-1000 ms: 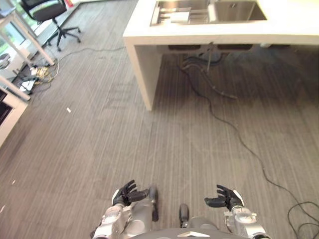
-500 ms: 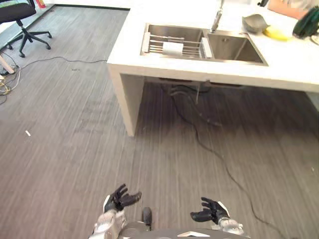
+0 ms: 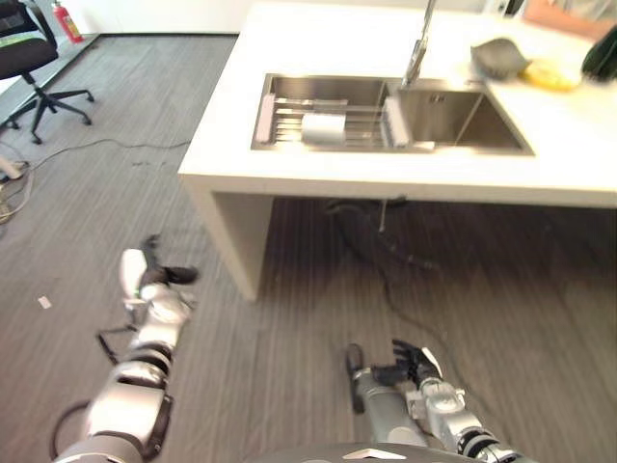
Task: Place the dishes in the dishwasher.
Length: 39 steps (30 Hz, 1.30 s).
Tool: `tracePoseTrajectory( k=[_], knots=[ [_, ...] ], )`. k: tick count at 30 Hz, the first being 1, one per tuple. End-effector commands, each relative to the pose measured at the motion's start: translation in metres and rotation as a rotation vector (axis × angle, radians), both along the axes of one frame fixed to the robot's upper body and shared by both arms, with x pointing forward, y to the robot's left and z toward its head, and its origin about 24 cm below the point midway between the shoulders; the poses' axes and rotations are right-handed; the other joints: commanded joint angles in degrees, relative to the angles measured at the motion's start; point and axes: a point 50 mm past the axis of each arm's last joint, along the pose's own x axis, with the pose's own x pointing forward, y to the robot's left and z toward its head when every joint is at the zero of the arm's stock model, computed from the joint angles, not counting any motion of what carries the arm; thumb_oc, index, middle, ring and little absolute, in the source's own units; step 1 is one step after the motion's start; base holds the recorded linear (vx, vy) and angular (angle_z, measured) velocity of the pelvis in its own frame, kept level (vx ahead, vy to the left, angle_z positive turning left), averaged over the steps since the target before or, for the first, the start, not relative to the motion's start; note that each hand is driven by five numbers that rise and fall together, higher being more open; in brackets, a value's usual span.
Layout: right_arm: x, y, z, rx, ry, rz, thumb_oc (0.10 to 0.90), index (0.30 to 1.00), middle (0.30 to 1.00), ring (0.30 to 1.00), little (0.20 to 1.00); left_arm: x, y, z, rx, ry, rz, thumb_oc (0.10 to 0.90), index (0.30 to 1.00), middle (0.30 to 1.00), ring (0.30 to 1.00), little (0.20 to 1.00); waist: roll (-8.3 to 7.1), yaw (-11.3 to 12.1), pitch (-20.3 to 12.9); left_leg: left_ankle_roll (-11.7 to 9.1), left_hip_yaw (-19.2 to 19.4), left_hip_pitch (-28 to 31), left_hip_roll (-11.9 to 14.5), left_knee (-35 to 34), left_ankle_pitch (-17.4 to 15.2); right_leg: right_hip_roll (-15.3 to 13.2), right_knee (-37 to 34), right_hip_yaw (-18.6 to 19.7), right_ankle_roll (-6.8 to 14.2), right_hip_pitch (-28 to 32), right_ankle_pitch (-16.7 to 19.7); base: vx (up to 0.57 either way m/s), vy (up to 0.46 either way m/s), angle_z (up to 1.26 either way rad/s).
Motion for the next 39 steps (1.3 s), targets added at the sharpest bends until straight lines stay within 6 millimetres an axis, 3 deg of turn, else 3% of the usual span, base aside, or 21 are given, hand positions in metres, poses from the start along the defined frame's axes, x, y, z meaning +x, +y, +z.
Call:
tracePoseTrajectory(
  k=[1,6,9,11,12,13,14,15,17,18,20,23,29,39],
  knots=[
    [-0.001,-0.014,0.003,-0.036,-0.020,-0.003,0.800,0.900,0.900,0.900,0.900,0.002,-0.041,0.037,0.269,-0.215,-0.202,0.800,0.900,0.900,0.900,0.900,1.21,-1.31,-3.65,1.65,1.90,-8.61,-5.63,-2.27,7.72,-1.63,-3.09,-0.49,-0.28,15.10,5.45,0.27,-0.180,0.81],
    [0.006,-0.014,0.006,-0.042,-0.036,0.040,0.800,0.900,0.900,0.900,0.900,-0.014,-0.044,0.079,0.358,-0.437,-0.169,0.800,0.900,0.900,0.900,0.900,2.82,-0.45,-5.48,-0.06,1.98,-7.53,-3.72,-0.29,9.33,-0.96,-9.61,-1.56,-2.09,20.85,6.03,0.23,-0.204,0.21],
    [0.018,-0.025,0.015,-0.049,-0.088,0.002,0.800,0.900,0.900,0.900,0.900,-0.016,-0.052,0.097,0.335,-0.532,-0.203,0.800,0.900,0.900,0.900,0.900,2.26,0.12,-3.46,-2.93,4.08,-13.91,-2.09,16.93,13.33,-1.43,-12.55,-1.17,-3.55,25.65,4.98,0.13,-0.225,-0.26],
    [0.030,-0.031,0.023,-0.062,-0.124,0.001,0.800,0.900,0.900,0.900,0.900,-0.015,-0.056,0.105,0.370,-0.545,-0.250,0.800,0.900,0.900,0.900,0.900,1.44,1.21,-1.58,-4.00,3.49,-18.94,-2.52,28.11,14.83,-2.41,-12.78,-1.22,-4.16,26.59,4.64,0.08,-0.173,-0.06],
    [0.033,-0.031,0.024,-0.065,-0.127,0.011,0.800,0.900,0.900,0.900,0.900,-0.015,-0.059,0.107,0.389,-0.542,-0.280,0.800,0.900,0.900,0.900,0.900,1.67,1.58,-1.43,-3.57,3.89,-19.85,-2.88,26.90,14.30,-2.60,-12.78,-0.99,-4.20,26.68,4.21,0.17,-0.019,-0.13],
    [0.033,-0.031,0.024,-0.072,-0.117,0.031,0.800,0.900,0.900,0.900,0.900,-0.014,-0.058,0.099,0.414,-0.475,-0.303,0.800,0.900,0.900,0.900,0.900,2.95,1.35,-2.25,-2.31,5.59,-19.84,-3.13,18.91,11.71,-2.39,-12.78,-0.45,-3.56,26.69,3.47,0.16,0.045,-0.39],
    [0.033,-0.032,0.024,-0.073,-0.116,0.030,0.800,0.900,0.900,0.900,0.900,-0.014,-0.058,0.099,0.414,-0.474,-0.304,0.800,0.900,0.900,0.900,0.900,2.88,1.67,-2.23,-2.19,5.94,-19.18,-3.29,18.14,11.85,-2.55,-12.78,-0.14,-3.46,26.85,3.33,0.18,0.069,-0.60],
    [0.029,-0.035,0.022,-0.085,-0.095,0.036,0.800,0.900,0.900,0.900,0.900,-0.010,-0.064,0.089,0.417,-0.404,-0.345,0.800,0.900,0.900,0.900,0.900,3.67,1.25,-2.69,-1.08,6.63,-18.74,-3.43,12.35,10.19,-2.45,-12.78,-0.51,-3.24,26.85,3.94,0.10,0.035,-0.70],
    [0.023,-0.036,0.019,-0.084,-0.073,0.041,0.800,0.900,0.900,0.900,0.900,-0.011,-0.073,0.088,0.463,-0.370,-0.441,0.800,0.900,0.900,0.900,0.900,4.15,0.96,-2.62,-0.93,6.27,-17.02,-3.75,11.21,10.69,-2.23,-12.78,-0.41,-3.42,27.35,3.61,0.11,0.029,-0.37],
    [0.016,-0.035,0.014,-0.073,-0.040,0.036,0.800,0.900,0.900,0.900,0.900,-0.010,-0.075,0.078,0.496,-0.299,-0.494,0.800,0.900,0.900,0.900,0.900,4.07,0.95,-3.47,0.31,4.03,-14.54,-5.05,6.34,9.43,-1.65,-12.73,-0.18,-3.71,27.55,3.62,0.10,0.006,-0.12],
    [0.016,-0.035,0.014,-0.073,-0.040,0.036,0.800,0.900,0.900,0.900,0.900,-0.010,-0.075,0.078,0.496,-0.299,-0.494,0.800,0.900,0.900,0.900,0.900,4.05,0.96,-3.42,0.31,4.03,-14.42,-5.06,6.22,9.49,-1.66,-12.73,-0.17,-3.71,27.62,3.61,0.07,-0.007,-0.25],
    [-0.005,-0.029,0.005,-0.021,0.014,0.043,0.800,0.900,0.900,0.900,0.900,-0.013,-0.077,0.075,0.522,-0.252,-0.591,0.800,0.900,0.900,0.900,0.900,4.13,0.04,-5.36,0.63,4.57,-9.90,-4.95,-1.32,10.84,-0.98,-12.78,-1.14,-3.79,28.47,3.06,0.11,0.014,-0.32],
    [-0.017,-0.024,-0.003,0.008,0.070,0.050,0.800,0.900,0.900,0.900,0.900,-0.017,-0.069,0.070,0.476,-0.220,-0.608,0.800,0.900,0.900,0.900,0.900,3.82,0.17,-6.07,0.72,4.26,-9.58,-4.69,-2.27,10.78,-0.75,-12.78,-1.58,-3.65,28.51,2.79,0.03,0.009,-0.14],
    [-0.013,-0.023,-0.003,0.018,0.074,0.062,0.800,0.900,0.900,0.900,0.900,-0.025,-0.054,0.091,0.443,-0.285,-0.597,0.800,0.900,0.900,0.900,0.900,3.34,0.87,-6.09,0.75,3.84,-9.65,-4.56,-2.27,9.93,-1.35,-12.78,-2.79,-2.93,28.73,2.16,0.02,0.010,0.12]
  ],
)
